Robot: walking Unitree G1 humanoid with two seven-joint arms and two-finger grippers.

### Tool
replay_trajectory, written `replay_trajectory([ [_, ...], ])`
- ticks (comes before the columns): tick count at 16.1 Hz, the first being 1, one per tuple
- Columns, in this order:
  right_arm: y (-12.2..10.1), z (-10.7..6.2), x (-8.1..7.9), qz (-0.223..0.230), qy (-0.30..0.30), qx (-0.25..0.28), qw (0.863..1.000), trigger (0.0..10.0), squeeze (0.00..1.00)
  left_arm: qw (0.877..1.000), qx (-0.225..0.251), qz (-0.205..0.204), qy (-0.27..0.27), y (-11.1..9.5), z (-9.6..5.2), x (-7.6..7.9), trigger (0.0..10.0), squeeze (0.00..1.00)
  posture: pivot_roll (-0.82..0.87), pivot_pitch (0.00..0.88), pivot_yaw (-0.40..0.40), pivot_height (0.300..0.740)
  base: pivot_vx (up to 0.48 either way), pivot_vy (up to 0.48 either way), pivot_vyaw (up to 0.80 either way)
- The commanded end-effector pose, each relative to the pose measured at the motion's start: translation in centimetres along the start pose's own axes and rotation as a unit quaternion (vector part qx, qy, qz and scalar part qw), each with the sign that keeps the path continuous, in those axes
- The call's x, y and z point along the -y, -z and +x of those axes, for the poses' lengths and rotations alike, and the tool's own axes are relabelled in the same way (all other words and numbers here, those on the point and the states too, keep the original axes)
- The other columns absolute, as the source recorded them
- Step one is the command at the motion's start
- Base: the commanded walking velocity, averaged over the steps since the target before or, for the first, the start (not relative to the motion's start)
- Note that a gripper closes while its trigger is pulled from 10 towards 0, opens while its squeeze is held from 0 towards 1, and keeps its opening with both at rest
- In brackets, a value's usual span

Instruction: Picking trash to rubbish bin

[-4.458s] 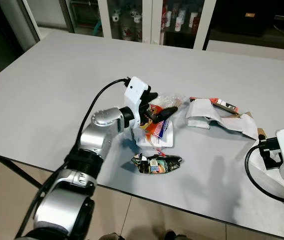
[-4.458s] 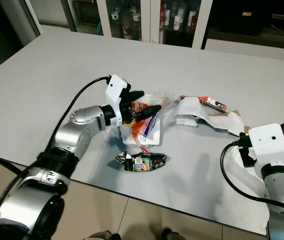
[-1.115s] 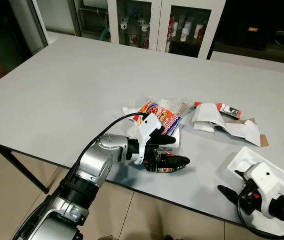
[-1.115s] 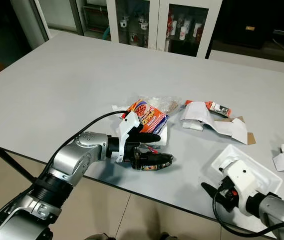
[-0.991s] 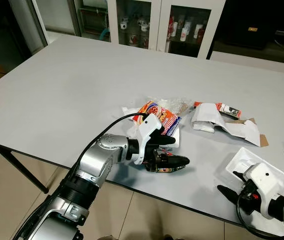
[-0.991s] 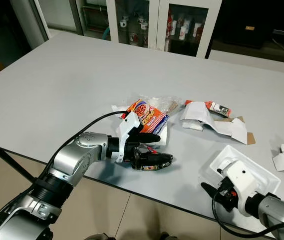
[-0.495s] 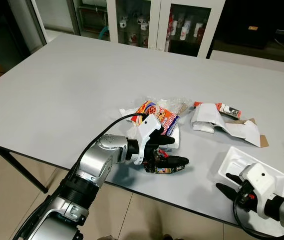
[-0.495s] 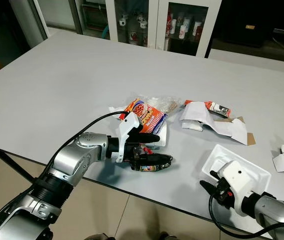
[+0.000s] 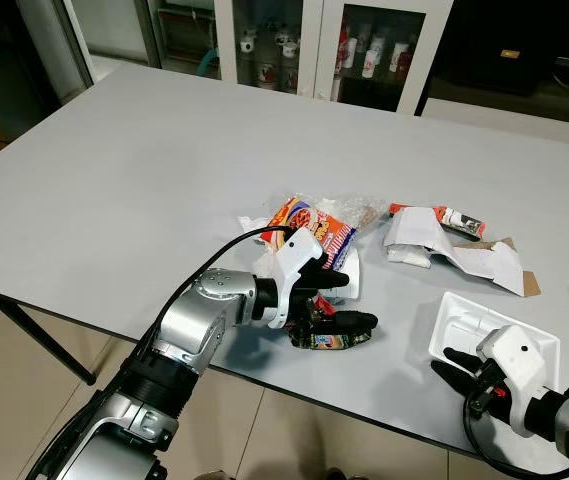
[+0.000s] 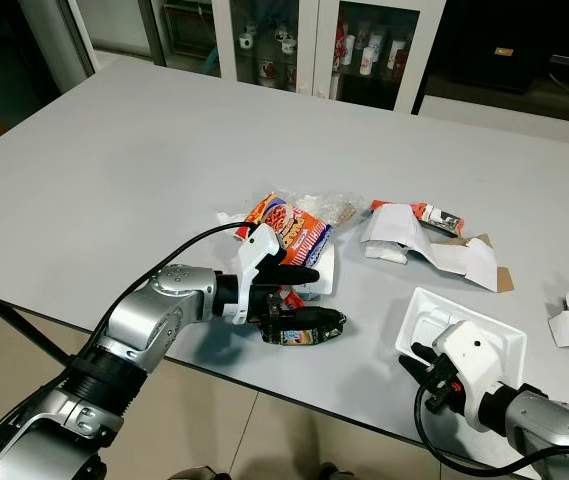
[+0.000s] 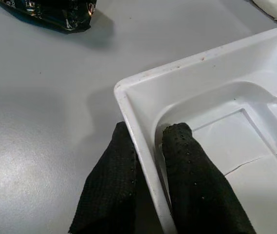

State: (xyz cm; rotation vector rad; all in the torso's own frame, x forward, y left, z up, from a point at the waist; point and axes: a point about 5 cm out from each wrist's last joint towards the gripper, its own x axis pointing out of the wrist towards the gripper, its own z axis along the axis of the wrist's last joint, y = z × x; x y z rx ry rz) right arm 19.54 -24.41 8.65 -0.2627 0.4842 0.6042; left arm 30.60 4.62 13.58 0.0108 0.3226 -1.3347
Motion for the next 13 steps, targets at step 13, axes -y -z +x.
replay_trajectory([
  [13, -5.8, 0.4, 0.7, 0.061, 0.284, 0.17, 0.942, 0.0, 0.0, 0.974, 0.097, 0.008, -0.203, -1.7, -0.3, -2.5, 10.0, 0.0, 0.09, 0.081, -0.009, 0.74, 0.0, 0.0, 0.0],
])
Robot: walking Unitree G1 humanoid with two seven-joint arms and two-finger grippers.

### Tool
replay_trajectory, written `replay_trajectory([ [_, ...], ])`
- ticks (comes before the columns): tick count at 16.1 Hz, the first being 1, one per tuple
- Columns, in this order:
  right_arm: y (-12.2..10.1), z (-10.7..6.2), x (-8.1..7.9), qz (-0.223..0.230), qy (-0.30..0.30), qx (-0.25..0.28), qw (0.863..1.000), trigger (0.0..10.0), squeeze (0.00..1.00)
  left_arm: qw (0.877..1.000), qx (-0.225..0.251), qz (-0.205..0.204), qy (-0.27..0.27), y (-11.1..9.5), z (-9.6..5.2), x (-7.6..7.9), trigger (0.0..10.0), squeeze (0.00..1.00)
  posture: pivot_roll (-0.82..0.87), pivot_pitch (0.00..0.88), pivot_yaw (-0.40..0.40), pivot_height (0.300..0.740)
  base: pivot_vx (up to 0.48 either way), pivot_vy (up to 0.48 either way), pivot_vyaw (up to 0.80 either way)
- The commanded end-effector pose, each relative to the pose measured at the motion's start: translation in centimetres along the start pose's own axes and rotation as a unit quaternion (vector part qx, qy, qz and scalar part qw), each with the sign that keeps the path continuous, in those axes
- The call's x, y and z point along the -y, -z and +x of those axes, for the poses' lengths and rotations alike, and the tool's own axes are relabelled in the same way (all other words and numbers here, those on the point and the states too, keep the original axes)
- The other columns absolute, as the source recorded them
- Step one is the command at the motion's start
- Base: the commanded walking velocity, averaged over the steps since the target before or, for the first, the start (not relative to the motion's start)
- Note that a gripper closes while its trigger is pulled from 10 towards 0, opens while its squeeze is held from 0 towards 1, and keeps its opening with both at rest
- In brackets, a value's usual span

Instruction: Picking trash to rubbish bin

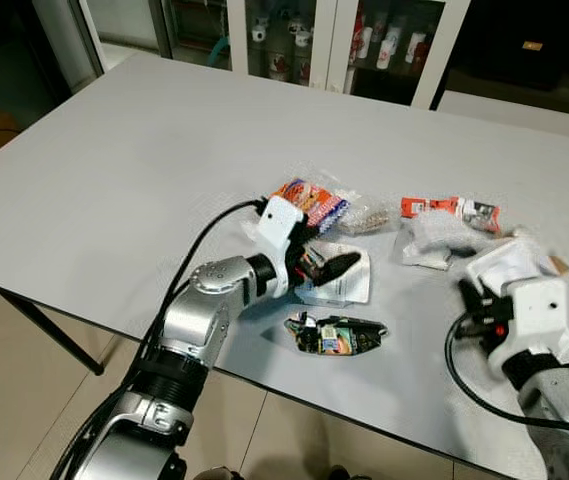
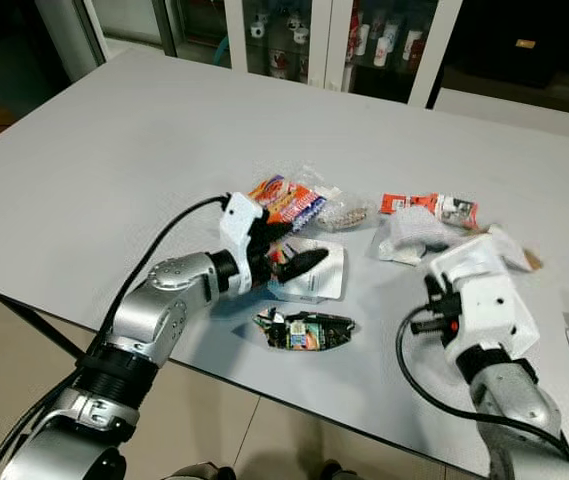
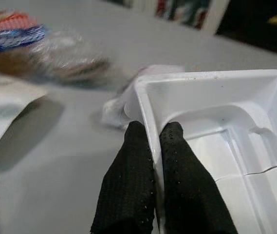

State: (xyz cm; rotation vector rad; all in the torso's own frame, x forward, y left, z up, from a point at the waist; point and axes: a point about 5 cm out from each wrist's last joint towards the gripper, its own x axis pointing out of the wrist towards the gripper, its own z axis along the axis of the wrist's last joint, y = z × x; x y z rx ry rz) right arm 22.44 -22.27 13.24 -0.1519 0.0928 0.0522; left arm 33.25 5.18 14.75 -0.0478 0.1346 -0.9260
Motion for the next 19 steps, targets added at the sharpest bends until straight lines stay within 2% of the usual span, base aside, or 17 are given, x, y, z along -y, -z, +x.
replay_trajectory([
  [1, -1.3, 0.0, 0.3, -0.011, 0.026, 0.023, 0.999, 0.0, 0.0, 1.0, 0.007, 0.012, -0.008, -0.2, 0.2, 0.2, 10.0, 0.0, 0.09, 0.079, -0.008, 0.74, 0.0, 0.0, 0.0],
  [2, -2.4, 0.1, 0.3, -0.02, 0.046, 0.045, 0.998, 0.0, 0.0, 1.0, 0.012, 0.019, -0.012, -0.2, 0.4, 0.5, 10.0, 0.0, 0.09, 0.079, -0.008, 0.74, 0.0, 0.0, 0.0],
  [3, -3.4, 0.3, 0.4, -0.027, 0.063, 0.065, 0.996, 8.0, 0.0, 0.999, 0.015, 0.032, -0.013, -0.2, 0.6, 0.7, 10.0, 0.0, 0.09, 0.079, -0.008, 0.74, 0.0, 0.0, 0.0],
  [4, -4.3, 0.3, 0.5, -0.027, 0.079, 0.083, 0.993, 10.0, 0.0, 0.999, 0.02, 0.027, -0.019, -0.4, 0.8, 0.8, 10.0, 0.0, 0.09, 0.079, -0.008, 0.74, 0.0, 0.0, 0.0],
  [7, -5.3, 0.3, 0.8, -0.043, 0.095, 0.099, 0.99, 10.0, 0.0, 0.998, 0.036, 0.025, -0.041, -0.7, 1.1, 0.7, 10.0, 0.0, 0.07, 0.062, -0.015, 0.74, 0.0, 0.0, 0.0],
  [12, -5.6, 0.6, 1.0, -0.054, 0.099, 0.096, 0.989, 10.0, 0.0, 0.996, 0.054, 0.033, -0.061, -1.1, 1.4, 0.7, 10.0, 0.0, 0.07, 0.054, -0.028, 0.74, 0.0, 0.0, 0.79],
  [14, -5.8, 0.8, 1.0, -0.045, 0.106, 0.1, 0.988, 10.0, 0.0, 0.996, 0.054, 0.031, -0.065, -0.9, 1.4, 0.8, 10.0, 0.0, 0.07, 0.053, -0.03, 0.74, 0.0, 0.0, 0.0],
  [19, -6.3, 1.0, 0.5, -0.047, 0.106, 0.11, 0.987, 10.0, 0.0, 0.996, 0.054, 0.03, -0.064, -0.5, 1.5, 0.9, 10.0, 0.0, 0.07, 0.049, -0.029, 0.74, 0.108, -0.323, 0.0],
])
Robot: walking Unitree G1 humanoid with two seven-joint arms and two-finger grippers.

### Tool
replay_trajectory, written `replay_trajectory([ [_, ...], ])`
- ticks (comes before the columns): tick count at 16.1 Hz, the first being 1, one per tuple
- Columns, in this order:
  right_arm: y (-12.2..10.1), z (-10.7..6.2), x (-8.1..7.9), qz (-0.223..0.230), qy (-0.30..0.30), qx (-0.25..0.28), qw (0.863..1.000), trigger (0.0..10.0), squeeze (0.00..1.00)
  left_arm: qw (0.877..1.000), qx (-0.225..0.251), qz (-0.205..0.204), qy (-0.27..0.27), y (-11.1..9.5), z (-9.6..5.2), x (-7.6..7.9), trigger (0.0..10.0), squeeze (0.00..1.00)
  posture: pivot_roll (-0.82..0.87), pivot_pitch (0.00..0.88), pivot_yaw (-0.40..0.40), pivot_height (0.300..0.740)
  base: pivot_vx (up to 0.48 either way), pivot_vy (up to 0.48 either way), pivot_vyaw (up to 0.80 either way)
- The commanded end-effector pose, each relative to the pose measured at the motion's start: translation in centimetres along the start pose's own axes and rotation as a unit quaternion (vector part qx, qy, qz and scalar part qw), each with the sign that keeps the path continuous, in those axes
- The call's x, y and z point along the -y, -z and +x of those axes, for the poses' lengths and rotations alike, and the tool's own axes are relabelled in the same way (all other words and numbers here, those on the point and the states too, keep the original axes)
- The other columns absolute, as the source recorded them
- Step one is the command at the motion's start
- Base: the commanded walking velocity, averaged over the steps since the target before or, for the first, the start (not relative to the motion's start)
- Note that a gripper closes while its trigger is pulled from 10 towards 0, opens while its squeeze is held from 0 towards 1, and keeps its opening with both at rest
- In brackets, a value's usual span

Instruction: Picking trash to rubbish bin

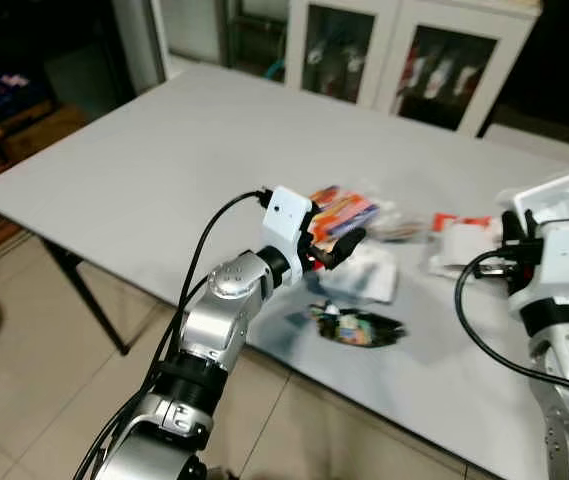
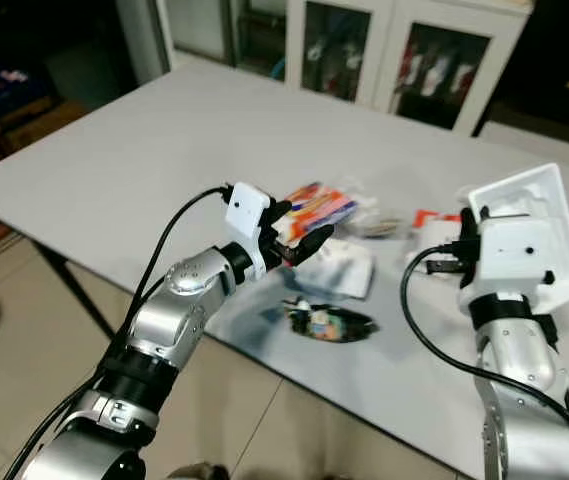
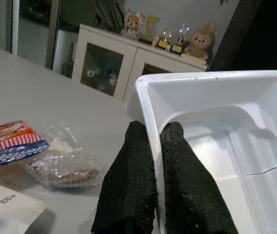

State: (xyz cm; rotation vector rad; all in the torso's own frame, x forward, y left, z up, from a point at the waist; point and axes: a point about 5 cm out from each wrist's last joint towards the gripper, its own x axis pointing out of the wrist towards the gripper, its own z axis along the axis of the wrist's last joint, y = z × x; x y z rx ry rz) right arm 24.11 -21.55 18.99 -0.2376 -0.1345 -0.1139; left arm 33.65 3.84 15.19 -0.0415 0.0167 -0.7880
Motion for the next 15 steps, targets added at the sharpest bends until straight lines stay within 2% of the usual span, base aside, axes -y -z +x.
replay_trajectory([
  [1, -0.4, 0.03, 0.22, -0.007, 0.012, 0.005, 1.0, 10.0, 0.0, 1.0, 0.002, 0.005, 0.004, 0.0, 0.24, 0.37, 10.0, 0.0, 0.07, 0.049, -0.029, 0.74, 0.3, -0.368, 0.0],
  [11, -0.76, 0.39, -0.11, -0.023, 0.011, 0.007, 1.0, 10.0, 0.0, 1.0, 0.003, 0.002, 0.005, 0.2, 0.47, 0.59, 10.0, 0.0, 0.06, 0.053, -0.031, 0.74, 0.306, -0.366, 0.0],
  [15, -0.73, 0.32, -0.11, -0.024, 0.012, 0.005, 1.0, 10.0, 0.0, 1.0, 0.002, -0.006, 0.004, 0.35, 0.43, 0.64, 10.0, 0.0, 0.05, 0.058, -0.031, 0.74, 0.228, -0.276, -0.7],
])
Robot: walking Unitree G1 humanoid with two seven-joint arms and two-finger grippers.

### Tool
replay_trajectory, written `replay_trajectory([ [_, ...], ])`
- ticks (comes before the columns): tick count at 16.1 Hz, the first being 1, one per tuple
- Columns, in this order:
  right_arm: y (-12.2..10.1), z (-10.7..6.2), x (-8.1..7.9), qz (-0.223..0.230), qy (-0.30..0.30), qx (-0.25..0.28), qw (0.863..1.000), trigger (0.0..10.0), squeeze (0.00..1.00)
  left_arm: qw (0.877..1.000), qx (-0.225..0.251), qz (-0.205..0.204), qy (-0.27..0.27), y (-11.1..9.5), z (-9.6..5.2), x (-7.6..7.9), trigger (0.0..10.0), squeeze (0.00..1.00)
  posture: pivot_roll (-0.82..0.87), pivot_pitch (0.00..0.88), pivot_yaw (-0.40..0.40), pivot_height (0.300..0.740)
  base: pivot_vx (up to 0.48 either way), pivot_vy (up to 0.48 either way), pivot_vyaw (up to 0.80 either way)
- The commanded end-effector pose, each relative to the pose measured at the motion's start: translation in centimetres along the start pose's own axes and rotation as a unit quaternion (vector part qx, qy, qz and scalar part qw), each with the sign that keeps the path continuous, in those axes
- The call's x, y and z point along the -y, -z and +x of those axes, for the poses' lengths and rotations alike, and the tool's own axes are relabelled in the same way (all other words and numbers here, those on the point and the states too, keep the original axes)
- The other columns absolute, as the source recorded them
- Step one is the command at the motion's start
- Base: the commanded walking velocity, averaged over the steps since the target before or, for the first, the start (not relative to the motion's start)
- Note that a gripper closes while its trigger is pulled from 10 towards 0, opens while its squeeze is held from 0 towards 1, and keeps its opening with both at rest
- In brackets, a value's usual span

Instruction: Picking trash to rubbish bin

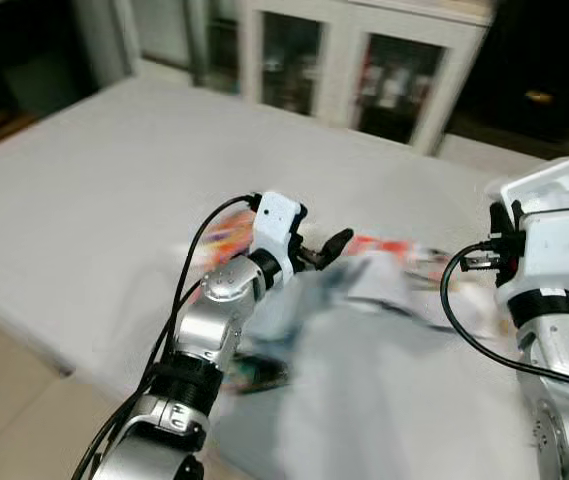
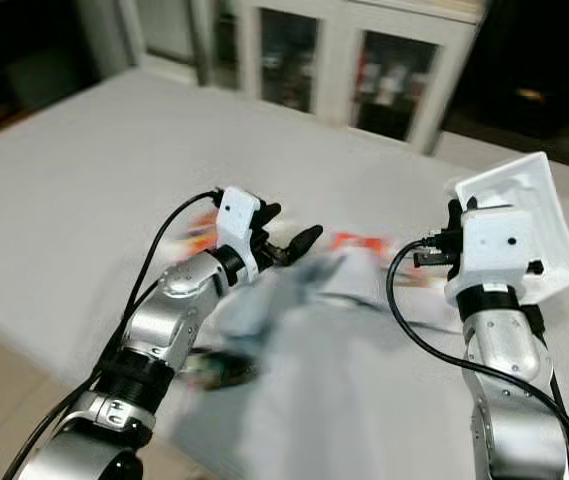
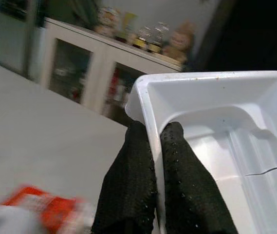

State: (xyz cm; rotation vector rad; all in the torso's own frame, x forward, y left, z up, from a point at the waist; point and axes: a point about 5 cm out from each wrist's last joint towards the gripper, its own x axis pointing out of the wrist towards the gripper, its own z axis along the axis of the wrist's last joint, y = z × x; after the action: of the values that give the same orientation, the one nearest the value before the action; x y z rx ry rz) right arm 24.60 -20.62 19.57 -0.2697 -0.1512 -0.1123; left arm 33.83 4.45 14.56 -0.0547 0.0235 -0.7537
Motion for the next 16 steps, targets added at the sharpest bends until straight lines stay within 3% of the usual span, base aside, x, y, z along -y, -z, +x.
replay_trajectory([
  [1, 0.0, -0.2, 0.7, -0.01, 0.012, -0.003, 1.0, 10.0, 0.0, 1.0, 0.003, -0.007, 0.016, -0.2, 0.7, 1.2, 10.0, 0.0, 0.05, 0.059, -0.033, 0.74, 0.0, 0.0, 0.0],
  [9, 0.3, -0.4, 0.7, -0.012, 0.012, -0.012, 1.0, 10.0, 0.0, 0.999, -0.026, -0.021, 0.025, 0.8, 0.5, 1.5, 10.0, 0.0, 0.05, 0.069, -0.035, 0.74, 0.0, 0.0, 0.0],
  [16, 0.3, -0.4, 1.0, -0.016, 0.018, -0.017, 1.0, 10.0, 0.0, 0.999, -0.029, -0.021, 0.034, 0.7, 0.7, 1.7, 10.0, 0.0, 0.04, 0.064, -0.028, 0.74, 0.0, 0.0, -0.8],
])
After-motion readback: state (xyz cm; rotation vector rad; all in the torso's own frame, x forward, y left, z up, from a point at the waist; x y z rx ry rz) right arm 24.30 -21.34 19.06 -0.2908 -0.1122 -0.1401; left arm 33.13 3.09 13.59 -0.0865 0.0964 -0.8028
